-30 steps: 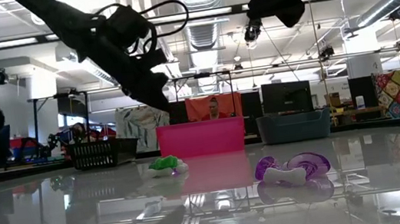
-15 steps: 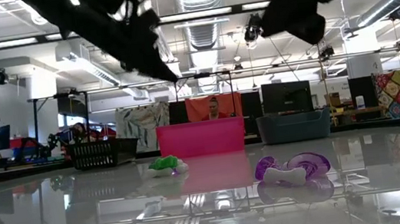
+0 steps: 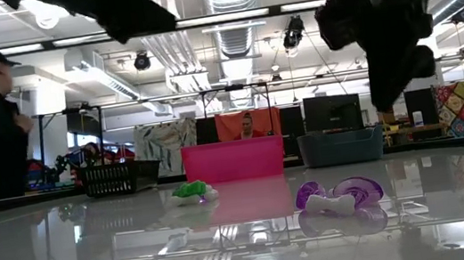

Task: Sort Halloween decoration
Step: Put the white bone toy into the black bin

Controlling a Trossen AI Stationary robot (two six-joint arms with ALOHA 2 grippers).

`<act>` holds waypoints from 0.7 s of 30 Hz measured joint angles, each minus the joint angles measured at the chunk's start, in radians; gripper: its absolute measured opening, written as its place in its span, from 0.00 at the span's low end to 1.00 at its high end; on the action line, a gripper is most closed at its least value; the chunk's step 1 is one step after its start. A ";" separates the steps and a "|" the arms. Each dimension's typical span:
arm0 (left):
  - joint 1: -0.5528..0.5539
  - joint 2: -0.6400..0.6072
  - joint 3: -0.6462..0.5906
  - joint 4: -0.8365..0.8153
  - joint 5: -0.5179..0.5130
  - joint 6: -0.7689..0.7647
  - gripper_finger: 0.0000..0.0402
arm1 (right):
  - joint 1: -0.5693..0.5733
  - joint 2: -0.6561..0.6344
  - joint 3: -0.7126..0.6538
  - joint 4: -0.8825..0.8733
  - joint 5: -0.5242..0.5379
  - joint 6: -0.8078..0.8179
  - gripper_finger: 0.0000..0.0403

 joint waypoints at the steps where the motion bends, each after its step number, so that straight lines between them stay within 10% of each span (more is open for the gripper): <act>1: -0.012 -0.020 -0.013 0.000 -0.002 -0.009 0.18 | 0.000 0.008 0.016 -0.040 -0.001 0.019 0.18; 9: -0.068 -0.159 -0.100 0.021 -0.008 -0.113 0.18 | 0.020 0.075 0.098 -0.376 -0.016 0.146 0.18; 21: -0.073 -0.258 -0.145 0.049 -0.014 -0.157 0.18 | 0.107 0.191 0.098 -0.365 -0.074 0.169 0.19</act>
